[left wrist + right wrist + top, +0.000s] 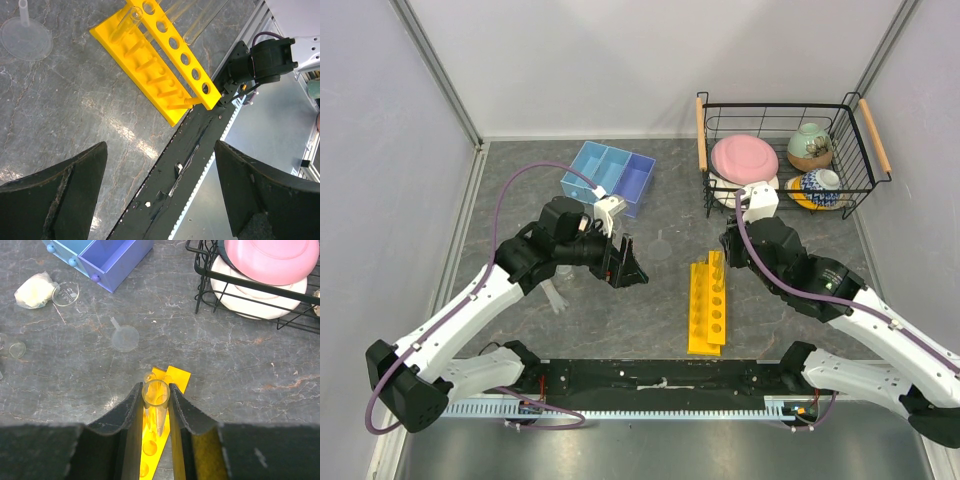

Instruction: Organize the chemistry lab equipment

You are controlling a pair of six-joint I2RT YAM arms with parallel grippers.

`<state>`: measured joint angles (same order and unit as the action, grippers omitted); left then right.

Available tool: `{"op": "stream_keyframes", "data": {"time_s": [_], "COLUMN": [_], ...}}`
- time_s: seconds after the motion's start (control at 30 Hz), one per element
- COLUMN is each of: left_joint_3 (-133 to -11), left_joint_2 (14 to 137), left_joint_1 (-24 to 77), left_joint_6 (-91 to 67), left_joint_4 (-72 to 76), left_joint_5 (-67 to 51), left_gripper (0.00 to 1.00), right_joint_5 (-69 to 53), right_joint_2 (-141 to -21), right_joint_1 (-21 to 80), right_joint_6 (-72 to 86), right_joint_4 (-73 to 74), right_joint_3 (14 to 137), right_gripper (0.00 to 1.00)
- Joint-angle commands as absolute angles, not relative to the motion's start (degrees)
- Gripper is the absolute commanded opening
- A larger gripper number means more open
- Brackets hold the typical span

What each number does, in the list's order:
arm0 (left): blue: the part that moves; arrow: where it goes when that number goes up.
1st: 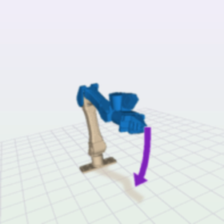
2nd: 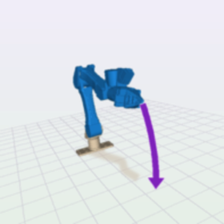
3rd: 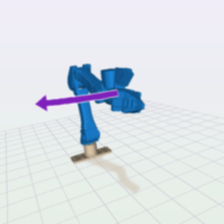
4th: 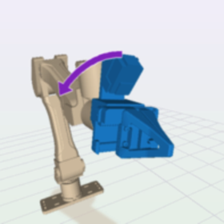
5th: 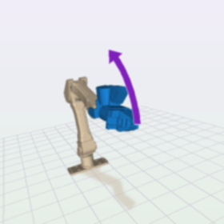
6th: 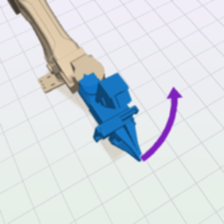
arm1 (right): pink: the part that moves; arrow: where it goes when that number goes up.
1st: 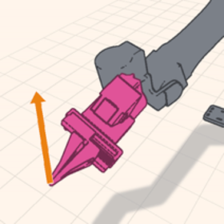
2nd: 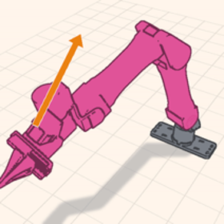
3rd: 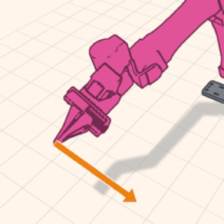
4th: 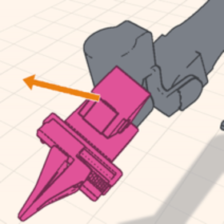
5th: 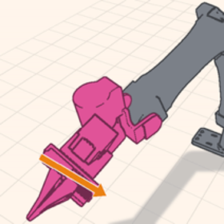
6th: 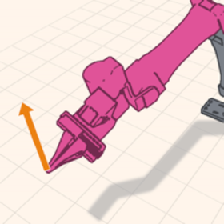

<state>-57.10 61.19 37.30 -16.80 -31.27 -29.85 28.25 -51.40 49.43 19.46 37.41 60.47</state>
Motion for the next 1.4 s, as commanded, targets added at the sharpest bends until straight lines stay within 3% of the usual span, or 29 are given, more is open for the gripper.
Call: {"op": "stream_keyframes", "data": {"time_s": [0.0,1.37], "left_joint_3": [-57.04,-57.30], "left_joint_2": [59.94,59.50], "left_joint_1": [37.09,37.09], "left_joint_6": [-14.24,-14.24], "left_joint_4": [-31.38,-31.90], "left_joint_5": [-29.00,-29.01], "left_gripper": [0.94,0.94], "right_joint_5": [29.79,31.28], "right_joint_2": [-50.45,-42.36], "right_joint_1": [50.18,51.59], "right_joint_6": [19.34,21.62], "right_joint_4": [35.08,26.72], "right_joint_3": [60.21,44.83], "right_gripper": [0.22,0.23]}}
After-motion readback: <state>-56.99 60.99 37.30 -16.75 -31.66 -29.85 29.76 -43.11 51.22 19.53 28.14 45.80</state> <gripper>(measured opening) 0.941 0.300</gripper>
